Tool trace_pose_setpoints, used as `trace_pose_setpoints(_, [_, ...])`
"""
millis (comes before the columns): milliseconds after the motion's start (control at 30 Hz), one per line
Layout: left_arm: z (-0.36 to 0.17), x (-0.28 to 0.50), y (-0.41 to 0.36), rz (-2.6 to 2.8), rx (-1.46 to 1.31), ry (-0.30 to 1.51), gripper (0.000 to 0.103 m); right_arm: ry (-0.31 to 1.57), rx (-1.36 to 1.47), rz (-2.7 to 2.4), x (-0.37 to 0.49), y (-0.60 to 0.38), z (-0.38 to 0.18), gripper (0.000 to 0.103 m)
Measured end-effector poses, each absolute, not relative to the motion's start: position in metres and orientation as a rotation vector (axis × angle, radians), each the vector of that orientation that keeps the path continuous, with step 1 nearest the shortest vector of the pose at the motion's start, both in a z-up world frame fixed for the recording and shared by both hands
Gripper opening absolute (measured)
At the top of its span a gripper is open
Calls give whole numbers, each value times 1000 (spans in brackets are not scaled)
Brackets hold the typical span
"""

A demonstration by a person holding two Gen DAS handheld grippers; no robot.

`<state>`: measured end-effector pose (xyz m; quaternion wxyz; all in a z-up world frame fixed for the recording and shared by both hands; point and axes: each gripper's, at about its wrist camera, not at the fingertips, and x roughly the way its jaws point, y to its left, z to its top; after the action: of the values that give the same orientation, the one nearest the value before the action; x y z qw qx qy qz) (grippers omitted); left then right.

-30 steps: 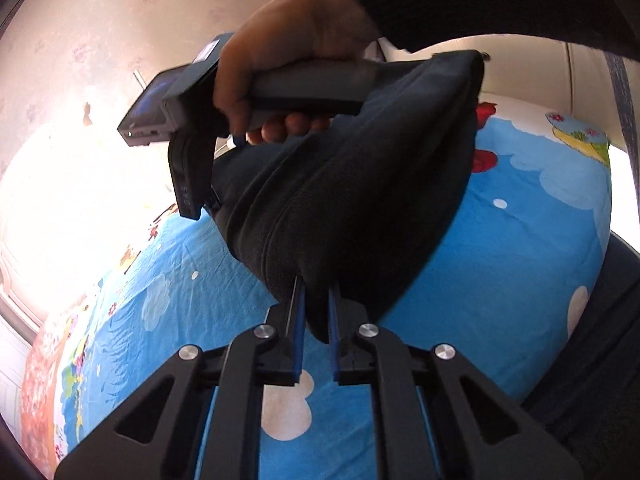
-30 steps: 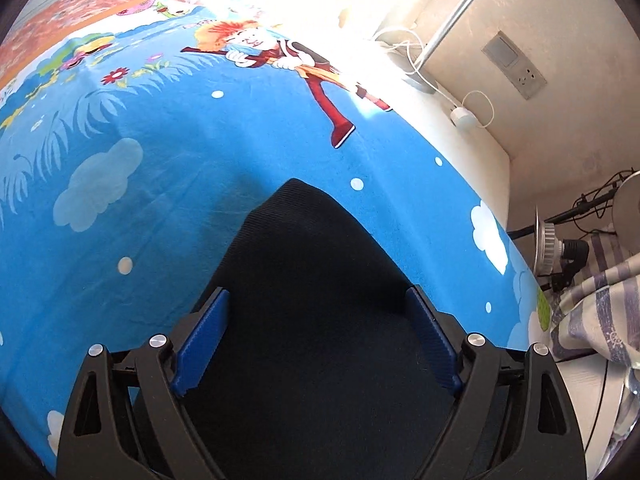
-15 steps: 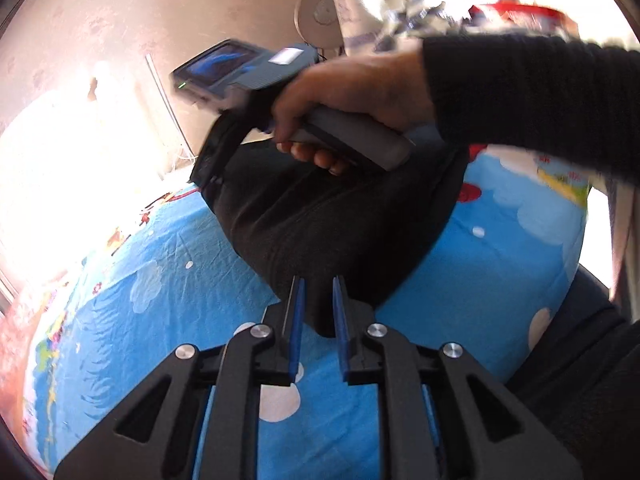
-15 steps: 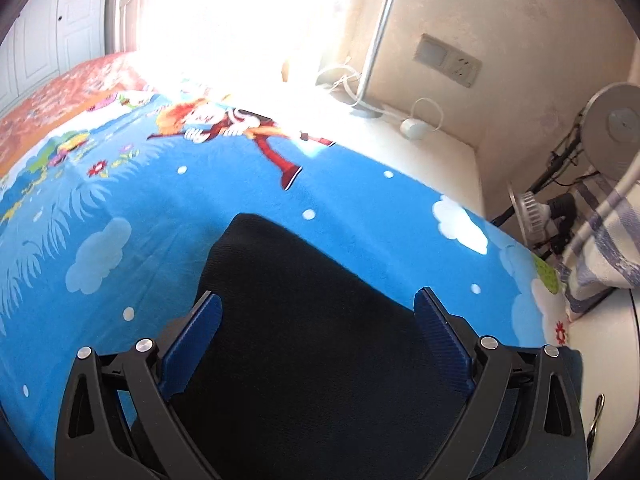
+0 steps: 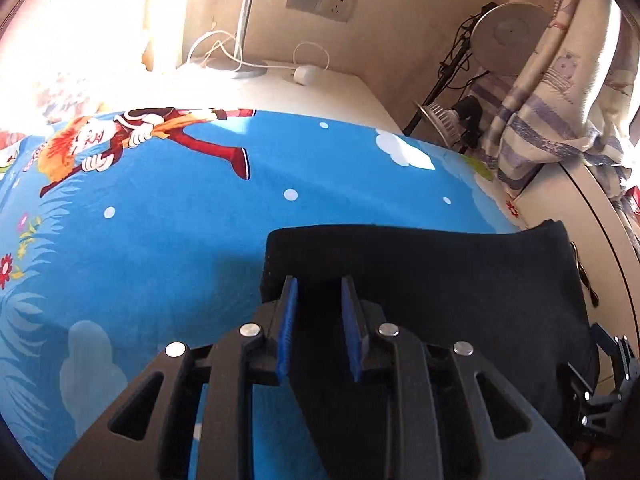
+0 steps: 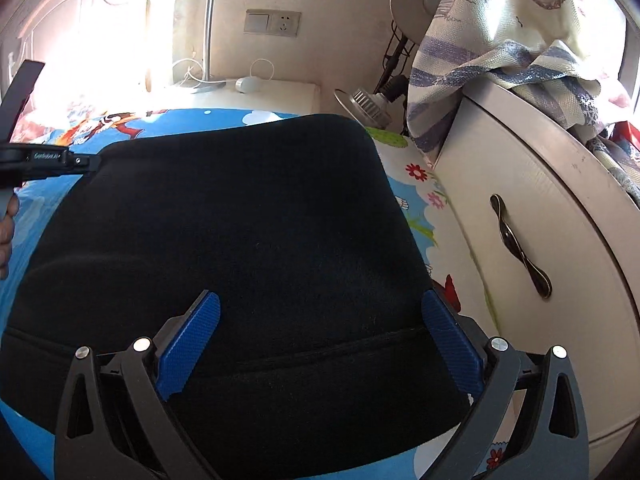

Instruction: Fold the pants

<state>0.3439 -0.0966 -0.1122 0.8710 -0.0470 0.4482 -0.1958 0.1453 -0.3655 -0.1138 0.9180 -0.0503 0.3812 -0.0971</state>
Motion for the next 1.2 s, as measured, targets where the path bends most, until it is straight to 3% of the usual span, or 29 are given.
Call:
trace_pose_setpoints(167, [-66,325,-128,-385,-20,785,19,784,-65,-212,144,-366,-116,98])
trace_pose_setpoints(333, [-43,301,-218,-682,120,752,19,801,-36,-218,143,-367,-115,98])
trace_pose_setpoints(600, [-90,317,-362,-835,428,887,16,818,2,-206,146,-374,-118,98])
trace_pose_setpoints(867, [-75,314,-325,-754,226,905,22,827,12,-192,147,-377,-120,98])
trace_pose_setpoints(900, [-67,308,-311,-707,187,891,27,824,14,-193,147,-377,-121,98])
trace_pose_setpoints(933, [-62,302,-296,-652,150,880,44,822,15,-196,146,-377,-121,98])
trace_pose_setpoints(967, [-58,292,-280,-598,122,876,50,820,14,-197,146,-376,-121,98])
trace_pose_setpoints(1100, [-54,234,-216,-492,53,865,54,820,13,-198,146,-376,-121,98])
trace_pose_setpoints(1200, [-69,193,-188,-432,91,906,70,822,11,-199,145,-375,-121,98])
